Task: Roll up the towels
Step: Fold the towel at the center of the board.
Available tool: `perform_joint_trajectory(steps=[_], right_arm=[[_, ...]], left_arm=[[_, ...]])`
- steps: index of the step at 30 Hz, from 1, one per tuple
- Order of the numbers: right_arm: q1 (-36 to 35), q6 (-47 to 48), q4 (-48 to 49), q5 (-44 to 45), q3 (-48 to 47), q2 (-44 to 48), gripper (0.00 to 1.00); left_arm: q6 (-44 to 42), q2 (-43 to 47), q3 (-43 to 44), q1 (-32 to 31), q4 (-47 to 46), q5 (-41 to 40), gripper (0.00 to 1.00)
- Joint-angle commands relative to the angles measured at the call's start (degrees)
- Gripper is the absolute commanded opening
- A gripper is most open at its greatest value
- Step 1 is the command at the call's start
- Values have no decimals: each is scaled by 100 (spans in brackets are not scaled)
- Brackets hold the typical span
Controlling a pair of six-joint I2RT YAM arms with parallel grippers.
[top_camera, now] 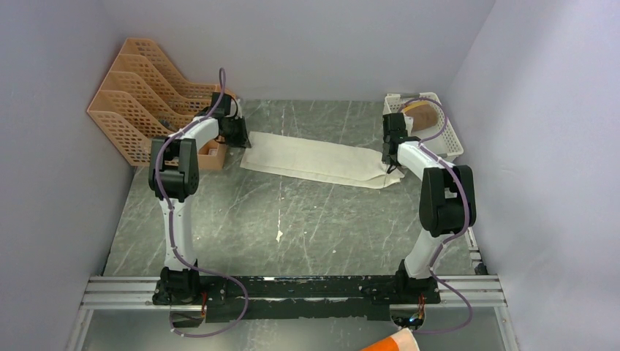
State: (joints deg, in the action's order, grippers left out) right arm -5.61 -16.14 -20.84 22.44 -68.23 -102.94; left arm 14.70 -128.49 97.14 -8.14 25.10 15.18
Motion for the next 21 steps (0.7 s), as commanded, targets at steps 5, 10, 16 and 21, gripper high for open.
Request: perform_joint_trajectory(steps=[5,10,16,21], right_arm=[[13,76,116,-64,138,221,0],[-54,31,192,-175,282,254,0],[-370,-130,298,-367,434,102,0],[-737,-324,434,-506,423,-198,0]], left_arm=[[-175,-410,214,-109,341,-96,7],[-292,-111,1000,-100,762,-377,7],[-571,67,2414,-25,1514,-891,7],[-782,266,2798,232,1864,-987,7]])
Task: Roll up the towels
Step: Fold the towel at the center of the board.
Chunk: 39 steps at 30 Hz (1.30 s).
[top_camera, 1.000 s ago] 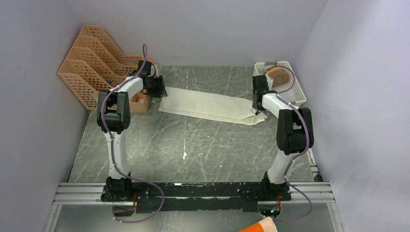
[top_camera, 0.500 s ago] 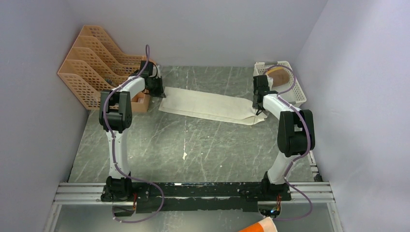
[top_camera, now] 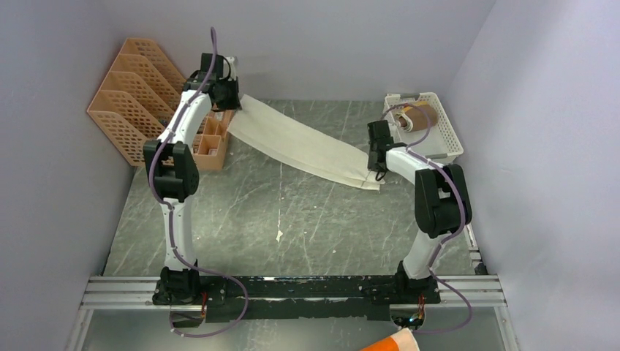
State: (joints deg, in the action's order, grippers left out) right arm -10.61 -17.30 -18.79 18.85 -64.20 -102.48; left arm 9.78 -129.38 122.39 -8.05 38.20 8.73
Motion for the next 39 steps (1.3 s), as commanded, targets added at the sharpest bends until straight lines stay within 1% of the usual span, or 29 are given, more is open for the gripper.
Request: perform_joint_trajectory(steps=[1,6,7,8,9,11,14,15,17,20,24,26,29,33,36,39], right_arm=[[-328,-257,257,-179,-2,-330,0],[-714,-529,317,-300,-253,-768,0],[-747,-574,323,-365,-294,-813,5],[-771,-609,323,-443,-340,-839,12],[-783,-635,326,-519,-361,-839,24],[-785,-638,349,-632,-331,-743,42],[-770,-550,311,-512,-241,-427,62],[-755,-516,271,-446,-210,-303,66],[-698,-457,170,-361,-160,-23,69],[-556,-437,86,-268,-18,500,71],[-258,-569,116,-121,253,1355,75],[-66,-567,87,-53,319,1716,77],[147,-546,-74,2,269,2064,79],[335,-536,-125,-56,355,2375,80],[408,-539,-124,-179,421,2512,80],[428,-517,-133,-275,479,2599,80]], left_arm=[[-325,421,269,278,590,-376,7],[-608,680,309,520,937,-841,7],[-667,723,314,558,991,-962,7],[-722,763,320,590,1037,-1081,7],[-782,807,317,602,1081,-1223,7],[-884,866,340,608,1164,-1489,7],[-963,986,356,568,1266,-1775,7],[-987,1038,303,523,1262,-1839,6],[-1012,1102,229,350,1268,-1910,7],[-953,1036,260,-38,1429,-1984,7],[-741,892,237,-768,1695,-2115,7],[-594,835,175,-1123,1771,-2031,7],[-270,837,-156,-1549,1672,-1500,7],[231,904,-726,-2041,1286,-725,7],[558,699,-793,-2335,1058,-191,7],[832,326,-645,-2505,830,351,7]])
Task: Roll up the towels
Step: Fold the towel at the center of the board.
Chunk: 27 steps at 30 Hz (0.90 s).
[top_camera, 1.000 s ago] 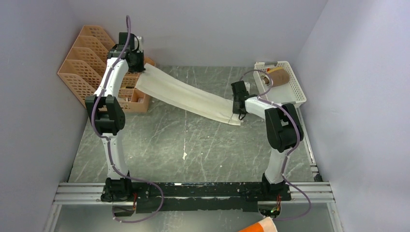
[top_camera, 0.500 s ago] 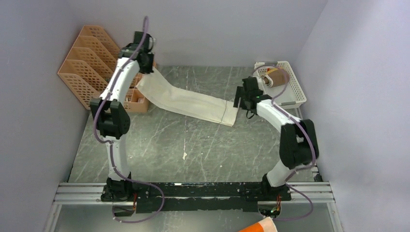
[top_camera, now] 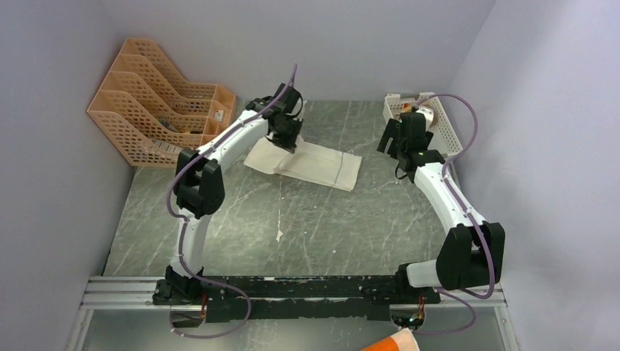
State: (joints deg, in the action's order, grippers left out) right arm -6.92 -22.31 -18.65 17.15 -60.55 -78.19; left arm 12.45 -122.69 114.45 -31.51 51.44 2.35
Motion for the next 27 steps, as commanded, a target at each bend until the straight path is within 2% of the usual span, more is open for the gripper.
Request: perform_joint_trajectory(steps=[1,10,19,27], right_arm=[[59,-4,-154,-124,138,199,80],[94,188,-181,-72,289,474,81],[150,287,-61,-58,512,472,81],[202,371,-2,-3,614,468,82]], left_arm=[[654,-479,241,-193,-553,1125,7],[1666,-1406,1445,-434,-1126,1910,7],[2767,-1701,1418,-843,-2341,2628,7],[3429,-2186,1443,-1204,-3169,2960,7]])
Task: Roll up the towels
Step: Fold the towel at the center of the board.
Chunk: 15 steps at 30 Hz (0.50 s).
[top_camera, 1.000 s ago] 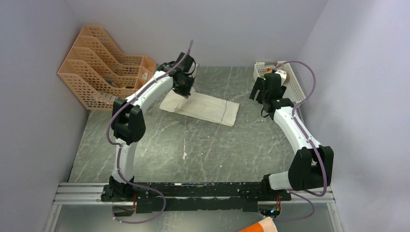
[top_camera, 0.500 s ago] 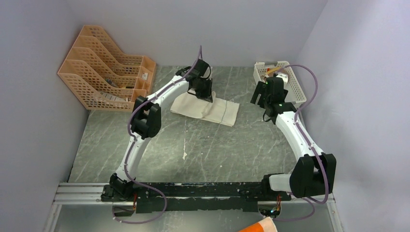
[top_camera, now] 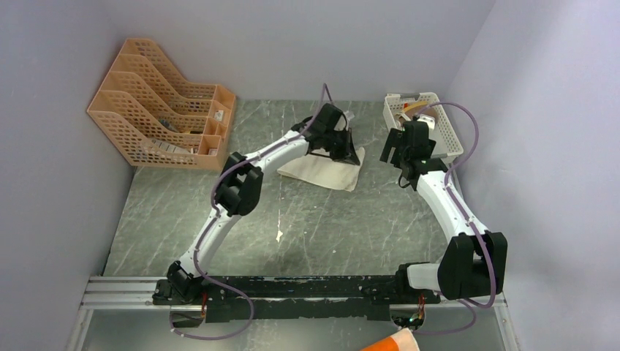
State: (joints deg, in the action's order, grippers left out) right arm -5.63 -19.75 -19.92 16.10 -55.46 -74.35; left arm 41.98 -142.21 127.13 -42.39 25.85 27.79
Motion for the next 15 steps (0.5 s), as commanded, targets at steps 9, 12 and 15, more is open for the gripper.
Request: perform_joint_trajectory(steps=[9,12,15], right_arm=[[112,128,164,95,115,35,83],[110,135,136,89,74,9,83],[114,121,132,80,38,-8,83]], left_arm=[[355,-210,40,14,-570,103,7],[307,119,-224,199,-694,9,7],[184,558,-654,563,-730,-40,7]])
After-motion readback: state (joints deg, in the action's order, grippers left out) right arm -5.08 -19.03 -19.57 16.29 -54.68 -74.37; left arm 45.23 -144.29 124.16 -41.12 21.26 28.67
